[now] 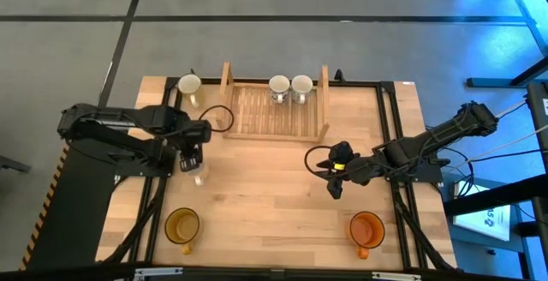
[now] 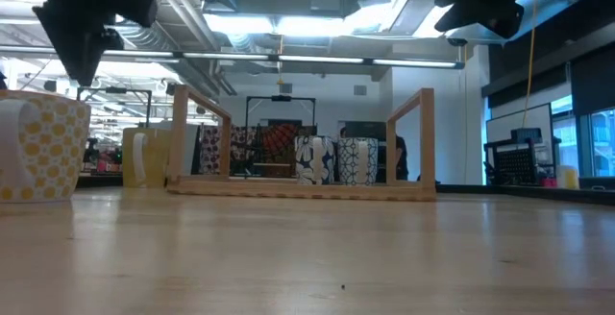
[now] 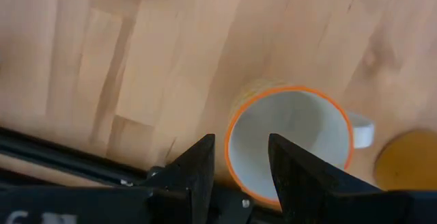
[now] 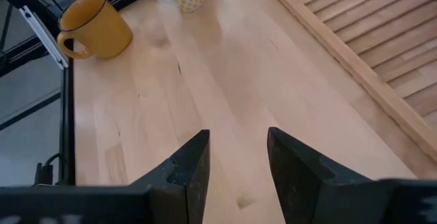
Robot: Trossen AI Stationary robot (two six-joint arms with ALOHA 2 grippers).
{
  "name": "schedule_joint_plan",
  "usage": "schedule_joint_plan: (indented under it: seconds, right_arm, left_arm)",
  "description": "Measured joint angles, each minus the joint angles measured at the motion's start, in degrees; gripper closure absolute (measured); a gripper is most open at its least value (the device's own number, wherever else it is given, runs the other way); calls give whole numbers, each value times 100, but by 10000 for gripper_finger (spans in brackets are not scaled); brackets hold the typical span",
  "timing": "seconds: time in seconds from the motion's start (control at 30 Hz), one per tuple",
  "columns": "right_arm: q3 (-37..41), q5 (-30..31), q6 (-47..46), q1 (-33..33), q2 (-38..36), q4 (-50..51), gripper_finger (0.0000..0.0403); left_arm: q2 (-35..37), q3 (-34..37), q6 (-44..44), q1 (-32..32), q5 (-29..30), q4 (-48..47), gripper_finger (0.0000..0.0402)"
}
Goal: Place coffee mugs
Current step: Put the yellow patterned mug on the shelf
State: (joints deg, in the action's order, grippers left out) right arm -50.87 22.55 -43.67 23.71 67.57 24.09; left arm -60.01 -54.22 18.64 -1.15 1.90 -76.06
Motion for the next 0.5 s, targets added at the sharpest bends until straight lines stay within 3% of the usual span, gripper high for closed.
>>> schedule_joint_plan:
  seconds: [0.2, 0.5]
  right_arm:
    - [0, 148, 53, -10, 2, 16, 269]
    - [0, 282, 62, -12, 4, 191, 269]
  left_arm:
    - [1, 417, 104, -2, -323, 127, 270]
    - [1, 970, 174, -4, -299, 564, 270]
